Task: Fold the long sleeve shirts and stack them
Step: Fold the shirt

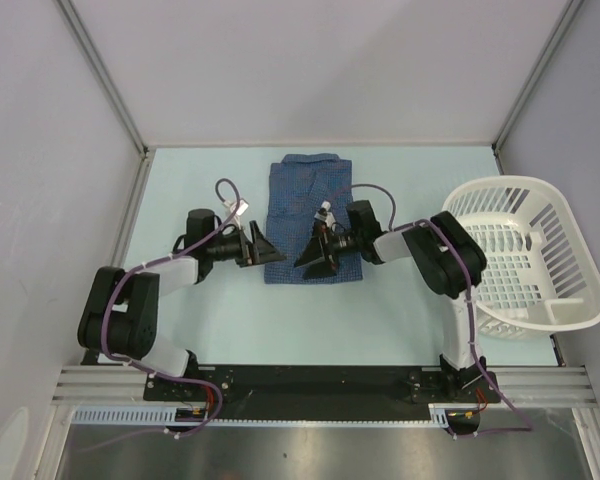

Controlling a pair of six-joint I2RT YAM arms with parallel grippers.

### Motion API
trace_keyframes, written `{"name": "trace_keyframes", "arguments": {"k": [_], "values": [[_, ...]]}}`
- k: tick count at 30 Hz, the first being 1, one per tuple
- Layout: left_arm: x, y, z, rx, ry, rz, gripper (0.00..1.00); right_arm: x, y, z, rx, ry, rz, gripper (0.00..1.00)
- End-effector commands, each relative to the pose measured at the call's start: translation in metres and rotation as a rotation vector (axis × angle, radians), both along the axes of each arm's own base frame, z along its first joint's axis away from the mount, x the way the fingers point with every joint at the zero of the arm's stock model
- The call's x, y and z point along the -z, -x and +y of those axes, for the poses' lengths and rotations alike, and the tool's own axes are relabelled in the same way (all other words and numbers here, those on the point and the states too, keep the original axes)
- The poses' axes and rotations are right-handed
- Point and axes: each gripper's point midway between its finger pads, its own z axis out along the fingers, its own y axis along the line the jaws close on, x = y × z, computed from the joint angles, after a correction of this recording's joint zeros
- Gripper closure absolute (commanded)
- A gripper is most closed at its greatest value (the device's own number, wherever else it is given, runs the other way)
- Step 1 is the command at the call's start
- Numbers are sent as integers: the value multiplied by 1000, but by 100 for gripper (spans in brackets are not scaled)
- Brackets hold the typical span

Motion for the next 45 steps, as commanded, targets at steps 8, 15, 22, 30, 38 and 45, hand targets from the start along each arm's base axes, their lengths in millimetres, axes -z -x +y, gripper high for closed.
{"name": "trace_keyframes", "arguments": {"k": [8,15,22,30,38,45], "values": [[-20,-13,23,-1,-63,-162,5,-26,-34,1,51,-59,5,0],[-12,3,-5,376,-555,-734,13,-58,-84,-26,87,-39,-207,2],[1,9,-42,625,-793,-1185,30,-14,-137,-51,134,79,-238,36],[39,23,-76,746,-948,-1454,33,24,-153,-40,149,82,-216,66],[72,4,-68,729,-1149,-1514,41,62,-149,-48,128,167,-220,68],[79,9,-66,784,-1142,-1493,80,48,-151,-50,134,174,-252,68]]}}
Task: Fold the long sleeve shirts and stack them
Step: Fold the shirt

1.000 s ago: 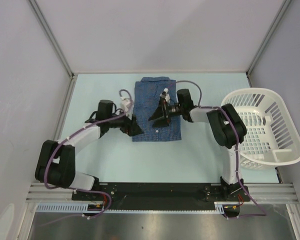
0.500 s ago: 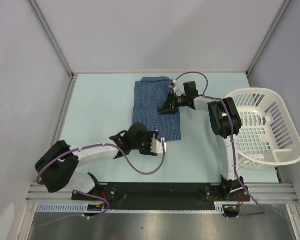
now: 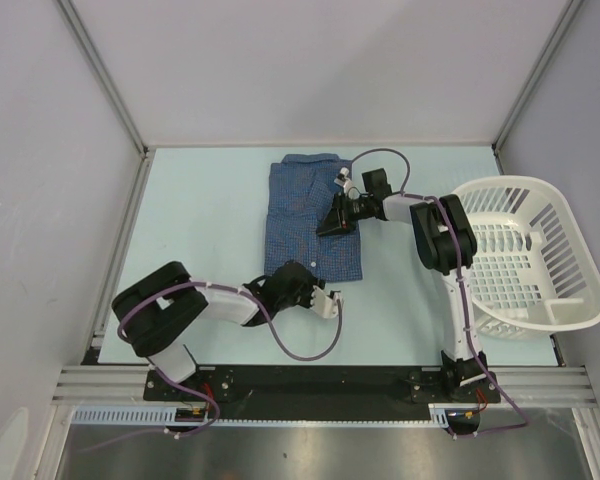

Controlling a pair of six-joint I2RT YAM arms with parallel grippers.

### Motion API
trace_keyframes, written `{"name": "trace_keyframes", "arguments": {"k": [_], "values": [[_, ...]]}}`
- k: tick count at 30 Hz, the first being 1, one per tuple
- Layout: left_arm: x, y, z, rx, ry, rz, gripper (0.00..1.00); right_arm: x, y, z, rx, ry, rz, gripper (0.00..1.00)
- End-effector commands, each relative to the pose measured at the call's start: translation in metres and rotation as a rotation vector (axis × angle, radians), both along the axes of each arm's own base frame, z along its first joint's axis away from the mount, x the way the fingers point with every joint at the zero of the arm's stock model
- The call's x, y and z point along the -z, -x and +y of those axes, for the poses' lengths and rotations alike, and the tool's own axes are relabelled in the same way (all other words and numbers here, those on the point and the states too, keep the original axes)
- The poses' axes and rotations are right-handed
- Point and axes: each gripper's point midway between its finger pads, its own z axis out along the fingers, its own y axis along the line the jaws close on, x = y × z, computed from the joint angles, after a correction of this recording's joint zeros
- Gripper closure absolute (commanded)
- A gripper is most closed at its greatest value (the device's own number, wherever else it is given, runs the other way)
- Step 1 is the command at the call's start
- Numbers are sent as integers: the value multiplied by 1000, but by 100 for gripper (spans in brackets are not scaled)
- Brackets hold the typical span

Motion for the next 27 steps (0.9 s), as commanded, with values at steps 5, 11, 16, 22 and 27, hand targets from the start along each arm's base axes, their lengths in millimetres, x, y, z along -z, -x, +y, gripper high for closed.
{"name": "trace_keyframes", "arguments": {"k": [5,11,16,22,27], "values": [[-13,49,4,91,-29,165,100,-51,-10,-2,-9,17,-178,66],[-37,110,8,113,-6,366,100,-97,11,5,-69,-16,-245,65],[-57,153,17,98,13,587,100,-100,37,14,-146,-24,-256,66],[-98,202,18,124,-12,881,99,-94,55,22,-195,-31,-246,67],[-128,192,11,137,-44,871,100,-105,39,13,-160,-33,-278,67]]}}
